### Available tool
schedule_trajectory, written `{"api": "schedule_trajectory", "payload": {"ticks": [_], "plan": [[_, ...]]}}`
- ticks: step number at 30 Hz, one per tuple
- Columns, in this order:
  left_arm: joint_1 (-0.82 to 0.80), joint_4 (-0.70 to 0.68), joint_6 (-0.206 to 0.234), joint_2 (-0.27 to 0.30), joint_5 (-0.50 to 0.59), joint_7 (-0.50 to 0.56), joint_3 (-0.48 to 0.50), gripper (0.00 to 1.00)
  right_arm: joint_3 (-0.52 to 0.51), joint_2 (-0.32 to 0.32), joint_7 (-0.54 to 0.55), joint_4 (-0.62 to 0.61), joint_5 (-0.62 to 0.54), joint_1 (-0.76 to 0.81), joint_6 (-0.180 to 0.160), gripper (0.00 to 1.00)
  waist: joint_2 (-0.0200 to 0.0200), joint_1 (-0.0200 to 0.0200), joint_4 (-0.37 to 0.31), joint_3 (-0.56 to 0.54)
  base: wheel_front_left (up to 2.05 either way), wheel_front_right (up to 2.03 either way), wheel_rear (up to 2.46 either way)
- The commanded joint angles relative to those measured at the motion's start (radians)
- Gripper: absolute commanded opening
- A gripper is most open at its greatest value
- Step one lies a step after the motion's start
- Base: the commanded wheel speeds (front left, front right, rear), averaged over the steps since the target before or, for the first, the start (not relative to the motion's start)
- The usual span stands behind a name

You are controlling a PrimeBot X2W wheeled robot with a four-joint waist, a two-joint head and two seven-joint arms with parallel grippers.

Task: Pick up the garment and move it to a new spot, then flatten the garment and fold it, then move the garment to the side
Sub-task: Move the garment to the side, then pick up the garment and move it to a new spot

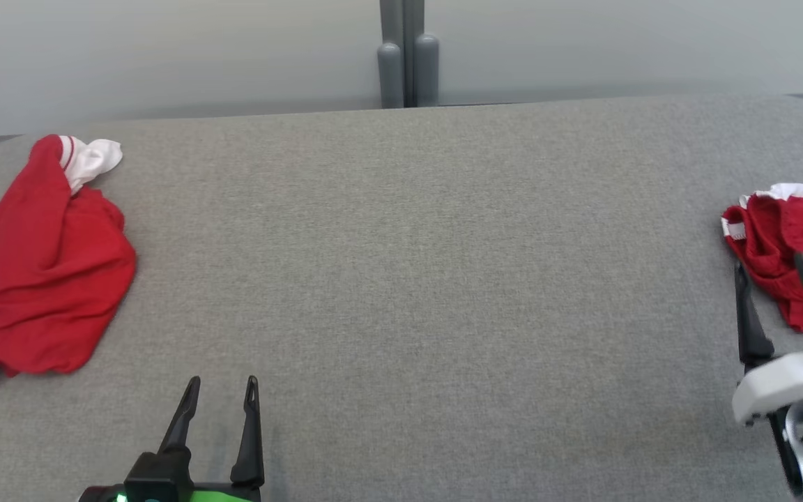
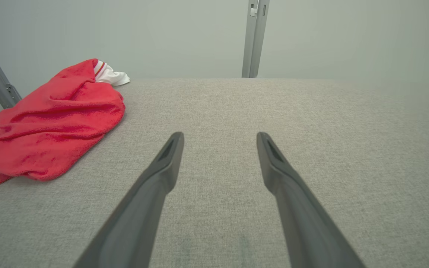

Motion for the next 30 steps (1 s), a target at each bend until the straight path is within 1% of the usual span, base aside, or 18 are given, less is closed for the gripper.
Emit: {"api": "schedule_trajectory", "payload": {"ticks": [1,3,4,6,12,19,24,30], "plan": [[0.014,0.007,-0.001,0.0,-0.002,0.0,0.005,1.0,-0.006,0.02,-0.003,-0.023,-0.015,0.048,-0.002,1.0,0.0,0.0,0.076,-0.065,0.0,0.0,0.0],[0.015,0.021,-0.007,0.0,-0.004,0.0,0.007,1.0,-0.011,0.069,-0.003,-0.074,-0.037,0.122,-0.002,1.0,0.0,0.0,0.084,-0.065,0.0,0.0,0.0],[0.014,0.025,-0.01,0.0,-0.002,0.0,0.006,1.0,-0.014,0.078,-0.003,-0.093,-0.061,0.158,-0.002,1.0,0.0,0.0,0.089,-0.067,0.0,0.0,0.0],[0.009,0.037,-0.013,0.0,-0.004,0.0,0.013,1.0,-0.006,0.119,-0.003,-0.12,-0.066,0.217,-0.002,1.0,0.0,0.0,0.096,-0.072,0.0,0.0,0.0],[0.021,0.056,-0.014,0.0,-0.015,0.0,0.058,1.0,-0.03,0.175,-0.003,-0.174,-0.077,0.31,-0.002,1.0,0.0,0.0,0.076,-0.097,0.0,0.0,0.0],[0.019,0.079,-0.017,0.0,-0.023,0.0,0.078,1.0,-0.019,0.191,-0.003,-0.186,-0.099,0.335,-0.002,1.0,0.0,0.0,0.052,-0.106,0.0,0.0,0.0],[0.008,0.09,-0.01,0.0,-0.029,0.0,0.081,1.0,-0.015,0.193,-0.003,-0.181,-0.108,0.329,-0.002,1.0,0.0,0.0,0.049,-0.112,0.0,0.0,0.0],[0.004,0.095,-0.02,0.0,-0.017,0.0,0.079,1.0,-0.003,0.194,-0.003,-0.179,-0.109,0.314,-0.002,1.0,0.0,0.0,0.055,-0.108,0.0,0.0,0.0]]}}
